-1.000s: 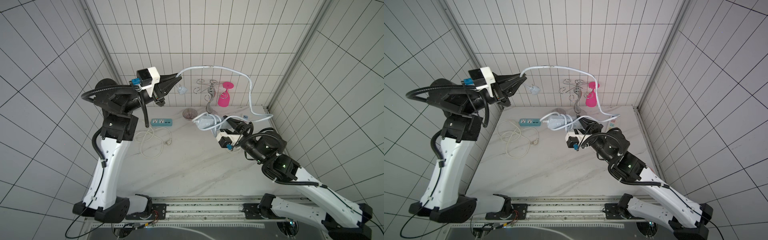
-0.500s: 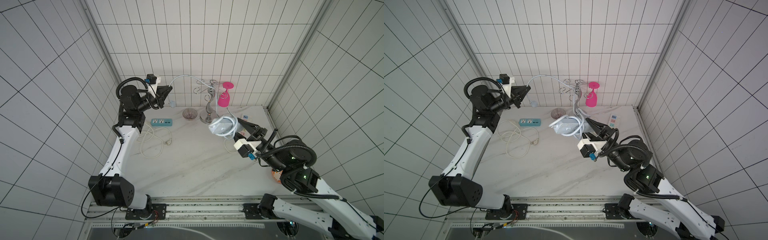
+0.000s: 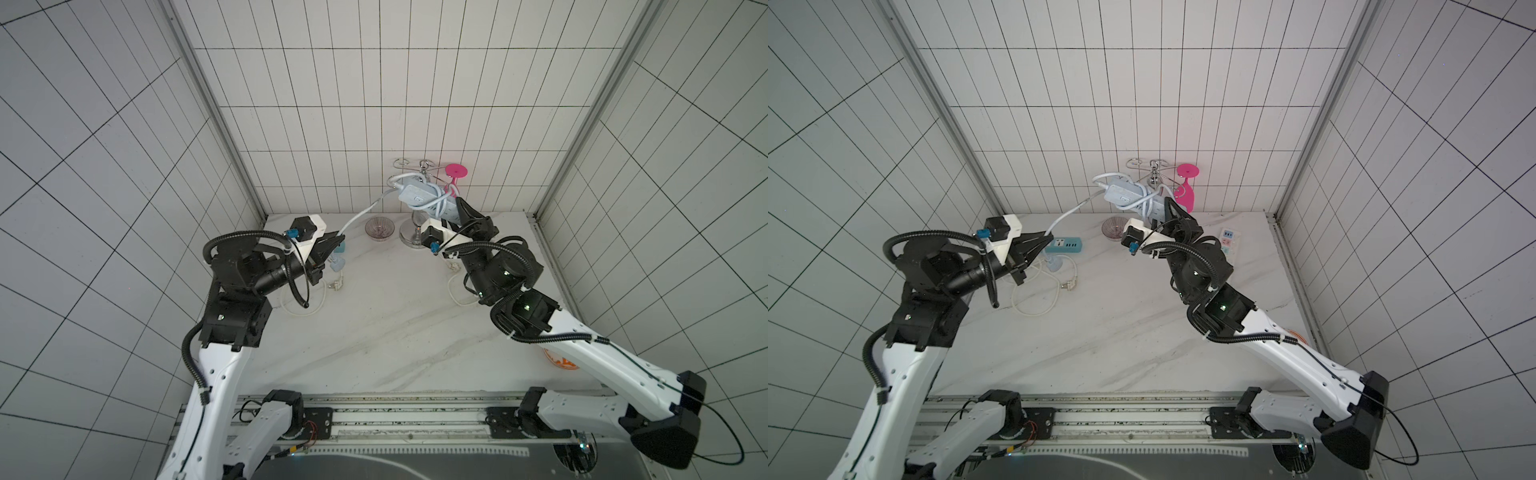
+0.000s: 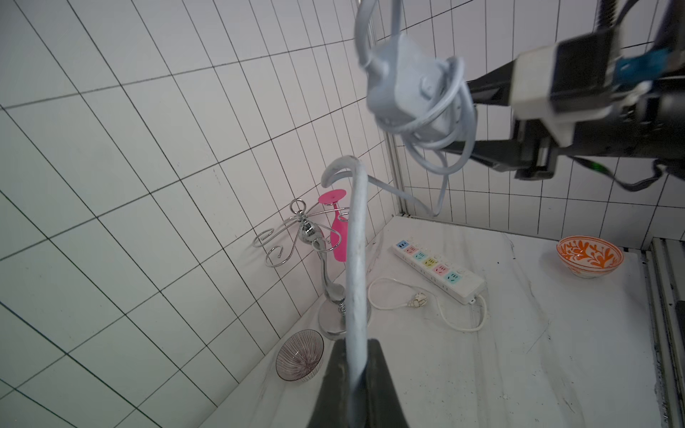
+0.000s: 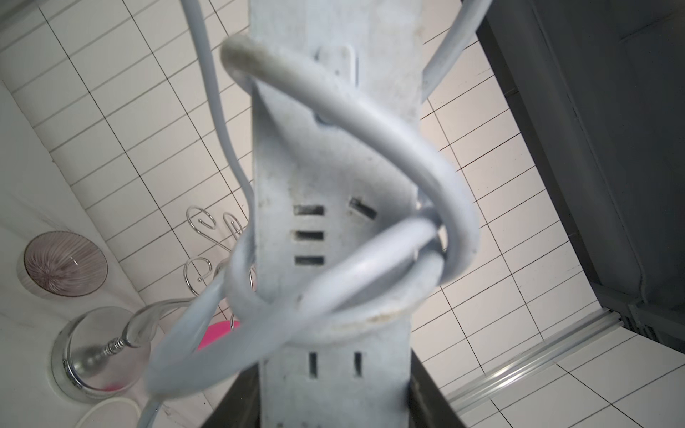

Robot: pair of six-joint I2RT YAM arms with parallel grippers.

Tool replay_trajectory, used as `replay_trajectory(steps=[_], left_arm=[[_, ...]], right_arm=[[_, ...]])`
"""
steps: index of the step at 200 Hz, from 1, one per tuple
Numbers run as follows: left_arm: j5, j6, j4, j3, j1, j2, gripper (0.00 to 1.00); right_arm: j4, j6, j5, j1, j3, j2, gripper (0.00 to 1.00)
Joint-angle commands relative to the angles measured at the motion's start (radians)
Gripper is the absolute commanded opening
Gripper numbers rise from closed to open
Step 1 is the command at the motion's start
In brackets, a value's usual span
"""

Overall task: Wrap the cord around the power strip
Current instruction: Wrap the power cord around the power strip.

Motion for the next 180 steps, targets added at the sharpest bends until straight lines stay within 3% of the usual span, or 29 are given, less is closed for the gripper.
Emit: replay_trajectory(steps=[1, 25, 47, 73, 100, 134, 150, 180], left_arm=[[-0.015, 0.153, -0.169, 0.129, -0.026, -0.046, 0.00], [-0.107, 0.240, -0.306, 0.246, -0.093, -0.063, 0.00], [-0.251, 0.295, -0.393, 0.260, -0.168, -0.095, 0.00], [-0.390, 0.312, -0.397, 0.232, -0.216, -0.169, 0.00], [-0.533, 0.338, -0.429, 0.349, -0.268, -0.159, 0.00], [-0.856, 0.380, -0.457, 0.550, -0.461, -0.102, 0.00], [-0.966, 0.388, -0.468, 0.611, -0.567, -0.082, 0.00], [-1.166, 0.406, -0.410, 0.511, -0.698, -0.121, 0.00]], right_arm=[[0.109, -0.042, 0.115, -0.035, 0.161, 0.008, 0.00], [0.073, 0.008, 0.142, -0.069, 0.183, 0.041, 0.00], [0.028, 0.048, 0.172, -0.091, 0.228, 0.077, 0.00], [-0.031, 0.074, 0.190, -0.117, 0.270, 0.127, 0.00], [-0.080, 0.104, 0.191, -0.132, 0.261, 0.161, 0.00], [-0.128, 0.165, 0.174, -0.155, 0.220, 0.159, 0.00], [-0.199, 0.266, 0.121, -0.174, 0.239, 0.146, 0.00], [-0.281, 0.373, 0.044, -0.199, 0.270, 0.137, 0.00]])
